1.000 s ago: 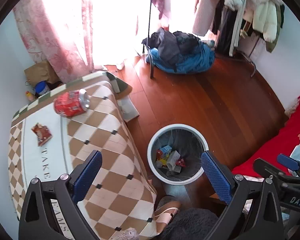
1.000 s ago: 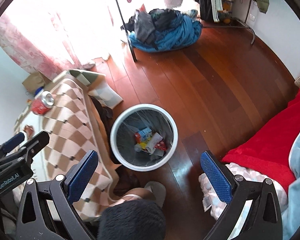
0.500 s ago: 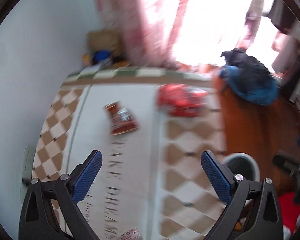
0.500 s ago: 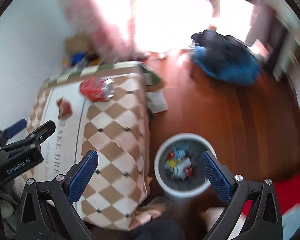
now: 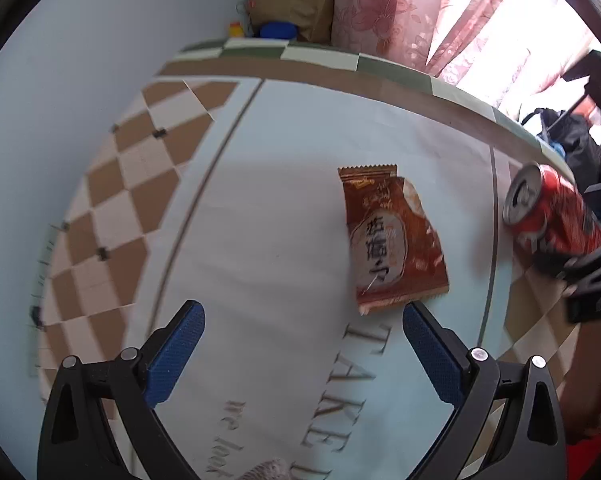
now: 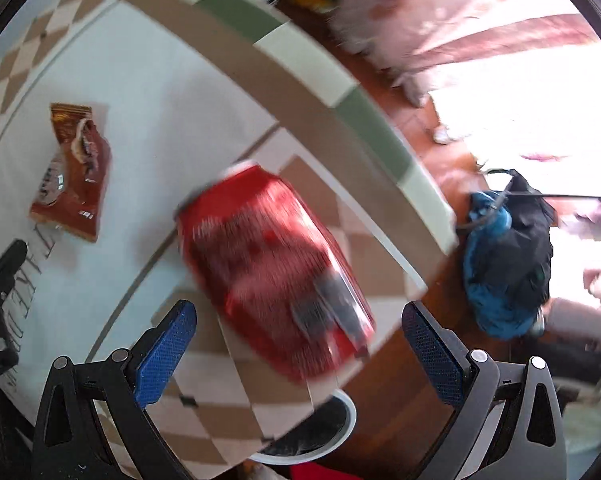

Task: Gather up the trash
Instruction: 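Grasp the brown snack wrapper with the left tool while the right tool grasps the red cola can, then carry the wrapper and cola can over the bin and open both tools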

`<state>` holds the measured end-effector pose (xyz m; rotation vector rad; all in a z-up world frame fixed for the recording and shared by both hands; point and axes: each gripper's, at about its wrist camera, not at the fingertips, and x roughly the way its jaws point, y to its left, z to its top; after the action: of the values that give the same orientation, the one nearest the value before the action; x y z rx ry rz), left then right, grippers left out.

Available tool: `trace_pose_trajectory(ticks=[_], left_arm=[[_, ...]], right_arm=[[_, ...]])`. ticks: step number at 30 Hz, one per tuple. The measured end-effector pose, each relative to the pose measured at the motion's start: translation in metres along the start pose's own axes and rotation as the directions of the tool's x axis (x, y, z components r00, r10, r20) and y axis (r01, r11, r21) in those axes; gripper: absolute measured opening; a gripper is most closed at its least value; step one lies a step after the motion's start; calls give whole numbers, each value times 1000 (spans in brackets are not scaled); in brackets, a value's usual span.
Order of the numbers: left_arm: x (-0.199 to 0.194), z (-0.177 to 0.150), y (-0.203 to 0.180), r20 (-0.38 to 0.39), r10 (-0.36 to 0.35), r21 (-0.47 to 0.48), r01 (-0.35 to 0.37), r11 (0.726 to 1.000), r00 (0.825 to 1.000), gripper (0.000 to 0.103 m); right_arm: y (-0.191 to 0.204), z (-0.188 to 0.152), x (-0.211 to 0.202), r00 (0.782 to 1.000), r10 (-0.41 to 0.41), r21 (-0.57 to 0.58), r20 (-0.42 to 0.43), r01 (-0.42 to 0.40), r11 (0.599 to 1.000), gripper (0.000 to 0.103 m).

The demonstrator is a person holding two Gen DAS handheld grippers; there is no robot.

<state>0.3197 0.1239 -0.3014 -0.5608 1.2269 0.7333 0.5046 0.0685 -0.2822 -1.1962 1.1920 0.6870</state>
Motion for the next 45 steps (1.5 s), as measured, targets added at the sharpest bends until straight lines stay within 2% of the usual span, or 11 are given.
trace_pose_trajectory(ticks=[5, 7, 10, 14, 15, 17, 24, 30, 39, 43, 45], left_arm=[[16, 11, -1, -46, -135, -46, 133, 990, 990, 101], [21, 16, -6, -57, -157, -50, 154, 987, 986, 100], [24, 25, -14, -37, -141, -44, 139, 989, 989, 98], [18, 35, -28, 25, -53, 48, 52, 998, 998, 32], [17, 35, -30, 27, -45, 69, 43, 997, 999, 28], [13, 33, -31, 51, -28, 109, 23, 994, 998, 20], [-31, 10, -31, 144, -8, 201, -21, 979, 990, 18], [-105, -18, -34, 257, -46, 259, -23, 966, 965, 18], [-222, -74, -92, 358, -216, 394, 63, 917, 908, 18], [-251, -105, -134, 342, -312, 471, 126, 873, 886, 18], [-256, -122, -159, 319, -347, 510, 149, 847, 882, 18]], right_arm=[[-9, 10, 17, 990, 143, 82, -12, -141, 987, 103], [-18, 5, 21, 982, 191, 144, -5, -189, 971, 91], [-40, -6, 28, 971, 239, 293, -13, -224, 929, 88], [-51, -19, 31, 969, 247, 361, 21, -238, 902, 81], [-55, -23, 33, 973, 231, 379, 19, -221, 899, 74], [-58, -31, 33, 972, 231, 400, 42, -228, 888, 71], [-41, -76, 17, 959, 236, 481, 154, -281, 830, 70], [-17, -133, -26, 919, 224, 537, 324, -373, 757, 70], [-33, -281, -128, 824, 98, 621, 558, -492, 610, 68], [-49, -355, -150, 806, 43, 661, 590, -513, 547, 67], [-54, -389, -152, 810, 13, 690, 586, -507, 517, 67]])
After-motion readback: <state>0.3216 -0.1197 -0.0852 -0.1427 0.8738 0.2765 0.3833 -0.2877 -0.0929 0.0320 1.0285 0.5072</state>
